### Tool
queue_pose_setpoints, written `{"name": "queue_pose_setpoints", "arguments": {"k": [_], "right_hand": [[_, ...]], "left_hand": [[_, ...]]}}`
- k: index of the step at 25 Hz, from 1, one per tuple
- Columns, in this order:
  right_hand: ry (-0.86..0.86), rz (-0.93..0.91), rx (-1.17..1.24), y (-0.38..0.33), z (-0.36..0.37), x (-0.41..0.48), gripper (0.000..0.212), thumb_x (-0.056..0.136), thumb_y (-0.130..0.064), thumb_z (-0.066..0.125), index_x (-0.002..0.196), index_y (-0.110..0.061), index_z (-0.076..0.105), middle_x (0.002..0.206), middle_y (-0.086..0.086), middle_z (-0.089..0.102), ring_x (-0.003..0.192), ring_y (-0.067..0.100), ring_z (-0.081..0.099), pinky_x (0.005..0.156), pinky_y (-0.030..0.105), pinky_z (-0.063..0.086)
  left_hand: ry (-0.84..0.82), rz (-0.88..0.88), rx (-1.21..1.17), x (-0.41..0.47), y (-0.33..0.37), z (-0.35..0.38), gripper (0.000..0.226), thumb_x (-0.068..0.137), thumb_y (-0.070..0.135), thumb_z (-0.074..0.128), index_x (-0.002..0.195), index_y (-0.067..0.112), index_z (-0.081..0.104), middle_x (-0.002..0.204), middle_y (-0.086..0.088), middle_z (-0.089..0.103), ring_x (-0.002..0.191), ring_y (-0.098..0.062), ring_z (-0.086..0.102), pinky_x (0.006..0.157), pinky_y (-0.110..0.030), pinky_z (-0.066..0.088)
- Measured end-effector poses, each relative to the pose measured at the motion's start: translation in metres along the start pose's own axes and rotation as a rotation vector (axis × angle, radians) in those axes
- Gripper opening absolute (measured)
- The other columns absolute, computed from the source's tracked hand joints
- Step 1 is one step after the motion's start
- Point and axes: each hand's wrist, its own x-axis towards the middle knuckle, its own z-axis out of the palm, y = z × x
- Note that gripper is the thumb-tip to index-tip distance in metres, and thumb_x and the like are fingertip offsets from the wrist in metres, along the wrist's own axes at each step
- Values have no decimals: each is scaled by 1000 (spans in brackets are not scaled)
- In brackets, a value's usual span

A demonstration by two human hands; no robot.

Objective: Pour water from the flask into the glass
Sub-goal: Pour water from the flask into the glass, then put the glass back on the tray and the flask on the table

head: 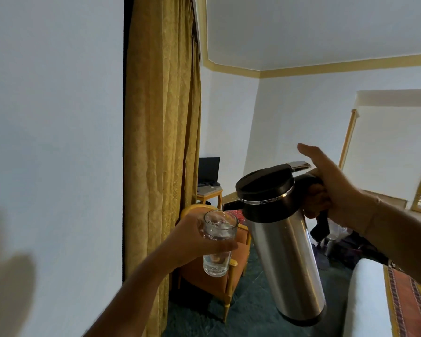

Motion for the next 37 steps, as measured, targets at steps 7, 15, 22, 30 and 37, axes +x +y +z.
{"name": "queue_pose_setpoints", "arguments": {"k": [7, 15, 22, 30, 37], "right_hand": [[250, -162, 435, 102, 9, -20, 67, 75, -74, 66, 79, -11, 47, 75, 14, 29, 60, 27, 23, 53, 34, 23], [367, -106, 627, 212, 48, -36, 54, 93, -56, 48, 49, -25, 44, 40, -7, 30, 34, 10, 28, 39, 16, 28], [519, 63, 302, 355, 73, -44, 33, 87, -28, 51, 55, -35, 48, 42, -9, 46, 38, 0, 42, 39, 10, 31], [459, -64, -580, 603, 107, -64, 12, 68, 11, 65, 78, 17, 65, 68, 14, 55, 70, -17, 52, 70, -5, 39], [352, -175, -467, 768, 136, -75, 27, 77, -7, 68, 84, 17, 58, 83, 20, 63, 92, -18, 60, 71, 2, 41]], "left_hand": [[72, -85, -24, -34, -26, 5, 57, 66, 69, 93, 113, 42, 78, 111, 15, 86, 105, -8, 83, 84, -19, 64], [186, -274, 131, -107, -99, 19, 77, 65, 66, 97, 128, 52, 55, 126, 31, 71, 120, 4, 70, 81, -11, 61], [82, -572, 264, -205, -197, 52, 73, 74, 52, 95, 133, 42, 53, 118, 36, 70, 114, -2, 73, 93, -18, 64], [-68, -939, 337, -365, -348, 122, 79, 66, 62, 98, 126, 56, 47, 127, 29, 62, 105, -6, 70, 81, -9, 54], [-28, -1063, 365, -461, -447, 173, 86, 69, 46, 103, 135, 52, 48, 139, 19, 63, 118, -16, 66, 97, -29, 58]]}}
